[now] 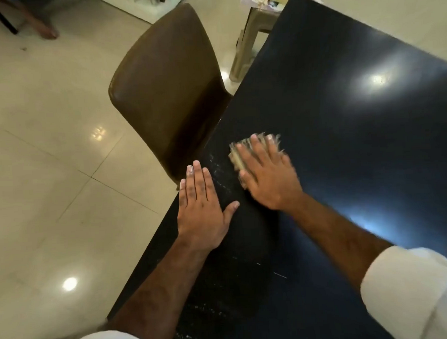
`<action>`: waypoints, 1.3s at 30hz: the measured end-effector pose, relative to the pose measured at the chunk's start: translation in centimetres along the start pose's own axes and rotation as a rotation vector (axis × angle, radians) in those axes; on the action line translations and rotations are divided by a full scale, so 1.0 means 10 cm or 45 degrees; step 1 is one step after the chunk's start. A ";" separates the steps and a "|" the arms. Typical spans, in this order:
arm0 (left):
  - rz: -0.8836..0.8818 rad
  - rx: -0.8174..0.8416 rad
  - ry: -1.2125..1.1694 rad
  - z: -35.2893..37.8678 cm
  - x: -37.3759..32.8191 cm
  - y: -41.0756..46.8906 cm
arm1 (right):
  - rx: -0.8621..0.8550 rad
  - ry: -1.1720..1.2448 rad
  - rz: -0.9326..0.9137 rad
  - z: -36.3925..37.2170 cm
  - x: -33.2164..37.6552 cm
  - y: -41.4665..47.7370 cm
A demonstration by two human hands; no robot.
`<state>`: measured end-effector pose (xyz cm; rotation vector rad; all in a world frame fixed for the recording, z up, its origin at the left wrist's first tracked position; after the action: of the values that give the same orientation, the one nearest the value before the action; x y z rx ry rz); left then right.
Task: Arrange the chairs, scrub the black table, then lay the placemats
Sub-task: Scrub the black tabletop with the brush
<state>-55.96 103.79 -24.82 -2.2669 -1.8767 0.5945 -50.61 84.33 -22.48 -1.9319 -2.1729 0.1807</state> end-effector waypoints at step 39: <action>0.020 -0.181 0.038 -0.15 -0.35 0.25 | -0.257 0.645 0.152 0.33 -0.60 -1.09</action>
<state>-53.57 100.03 -23.56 -2.3641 -1.9470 0.4404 -61.32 77.24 -23.54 -1.9407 -1.7961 -0.4763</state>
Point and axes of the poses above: each hand's wrist, its own y-axis towards the middle knuckle, its own z-axis out of the palm, x = y × z, the point moved 4 cm from there along y, towards the middle knuckle, and after that the axes turned 3 degrees about z, right-handed, at the moved point
